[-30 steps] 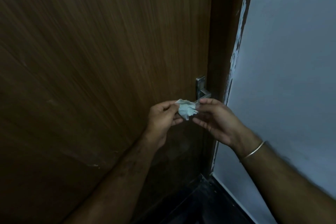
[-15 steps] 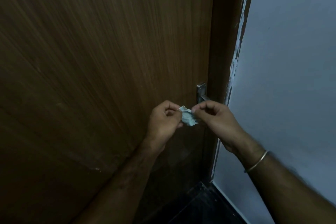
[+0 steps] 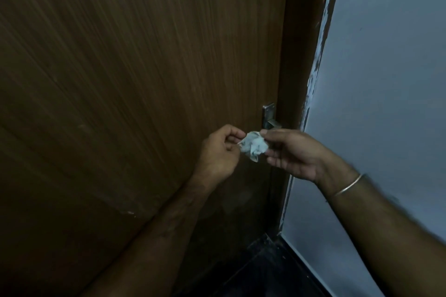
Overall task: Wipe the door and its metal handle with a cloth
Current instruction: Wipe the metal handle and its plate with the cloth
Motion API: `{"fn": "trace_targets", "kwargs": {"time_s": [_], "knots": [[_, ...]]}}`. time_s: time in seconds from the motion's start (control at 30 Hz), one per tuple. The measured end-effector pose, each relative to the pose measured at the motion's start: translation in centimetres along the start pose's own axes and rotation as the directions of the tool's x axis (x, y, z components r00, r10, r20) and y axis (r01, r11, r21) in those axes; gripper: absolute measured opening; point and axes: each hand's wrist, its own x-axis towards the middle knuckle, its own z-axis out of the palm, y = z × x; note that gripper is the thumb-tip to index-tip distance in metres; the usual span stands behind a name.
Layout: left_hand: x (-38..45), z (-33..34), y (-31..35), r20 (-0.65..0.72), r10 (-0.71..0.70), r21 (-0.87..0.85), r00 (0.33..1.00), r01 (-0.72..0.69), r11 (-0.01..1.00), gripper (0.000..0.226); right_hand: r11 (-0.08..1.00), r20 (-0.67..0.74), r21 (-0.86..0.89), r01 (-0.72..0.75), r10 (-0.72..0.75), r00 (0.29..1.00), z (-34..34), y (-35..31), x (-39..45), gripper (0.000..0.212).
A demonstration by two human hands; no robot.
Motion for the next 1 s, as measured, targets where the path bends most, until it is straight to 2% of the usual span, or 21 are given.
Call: {"fn": "trace_targets", "kwargs": {"time_s": [0.03,0.07,0.1,0.13,0.17,0.23,0.27,0.33,0.4,0.5,0.57,0.63,0.7,0.87,0.9,0.97,1.0], "knots": [[0.1,-0.1,0.0,0.010,0.008,0.039,1.000,-0.009,0.999,0.033,0.981,-0.056,-0.174,0.086,-0.097,0.994,-0.2,0.1,0.1,0.010],[0.3,-0.2,-0.1,0.013,0.013,0.080,1.000,-0.014,0.997,0.034,0.871,-0.097,-0.454,0.185,-0.254,0.962,-0.3,0.0,0.3,0.009],[0.5,-0.4,-0.1,0.016,0.013,0.115,1.000,-0.015,0.993,0.034,0.670,-0.077,-0.700,0.248,-0.416,0.906,-0.3,-0.2,0.3,0.008],[0.6,-0.7,-0.1,0.029,0.009,0.114,1.000,-0.012,0.993,0.034,0.501,0.005,-0.814,0.294,-0.501,0.866,-0.2,-0.5,0.4,0.008],[0.8,-0.9,-0.1,0.052,0.004,0.053,0.999,-0.007,0.999,0.033,0.424,0.083,-0.841,0.337,-0.513,0.854,0.0,-1.0,0.4,0.008],[0.8,-1.3,0.1,0.154,-0.001,-0.212,0.988,0.035,0.977,0.028,0.393,0.184,-0.833,0.390,-0.468,0.864,0.0,-1.8,0.4,0.009],[0.8,-1.5,0.2,0.219,0.007,-0.314,0.976,0.064,0.947,0.030,0.402,0.212,-0.820,0.407,-0.448,0.869,0.0,-2.1,0.4,0.010],[1.0,-1.5,0.4,0.305,0.042,-0.365,0.951,0.076,0.928,0.036,0.526,0.247,-0.723,0.448,-0.409,0.879,0.1,-2.6,0.5,0.016],[1.0,-1.2,0.6,0.267,0.054,-0.329,0.962,0.038,0.944,0.026,0.670,0.187,-0.595,0.445,-0.423,0.887,0.3,-2.6,0.5,0.022],[0.9,-1.1,0.7,0.141,-0.013,-0.397,0.990,0.069,0.915,0.014,0.839,0.074,-0.390,0.379,-0.381,0.921,-0.4,-1.8,0.3,0.031],[0.8,-1.3,0.5,0.135,-0.040,-0.432,0.990,0.095,0.897,0.013,0.844,0.102,-0.405,0.351,-0.340,0.935,-0.7,-0.4,-0.2,0.034],[0.6,-1.4,0.6,0.185,-0.075,-0.481,0.980,0.157,0.862,0.011,0.804,0.073,-0.458,0.379,-0.391,0.918,-0.6,0.9,-0.2,0.018],[0.4,-1.2,0.6,0.249,-0.108,-0.525,0.963,0.228,0.820,0.009,0.830,-0.017,-0.412,0.376,-0.420,0.907,-0.6,1.6,0.0,0.006],[-0.1,-0.4,0.8,0.306,-0.148,-0.582,0.941,0.307,0.753,0.024,0.872,-0.241,-0.359,0.333,-0.431,0.870,-0.7,2.9,0.2,0.025],[-0.1,-0.4,0.7,0.300,-0.143,-0.577,0.943,0.299,0.760,0.023,0.910,-0.236,-0.265,0.320,-0.383,0.893,-0.8,3.3,0.1,0.028],[-0.2,-0.2,0.6,0.313,-0.099,-0.570,0.945,0.270,0.776,0.015,0.975,-0.115,-0.050,0.215,-0.219,0.969,-0.9,3.9,-0.1,0.028],[-0.3,-0.1,0.4,0.333,-0.063,-0.560,0.941,0.251,0.789,0.011,0.987,-0.051,-0.011,0.162,-0.162,0.985,-0.9,4.0,-0.3,0.025]]}}
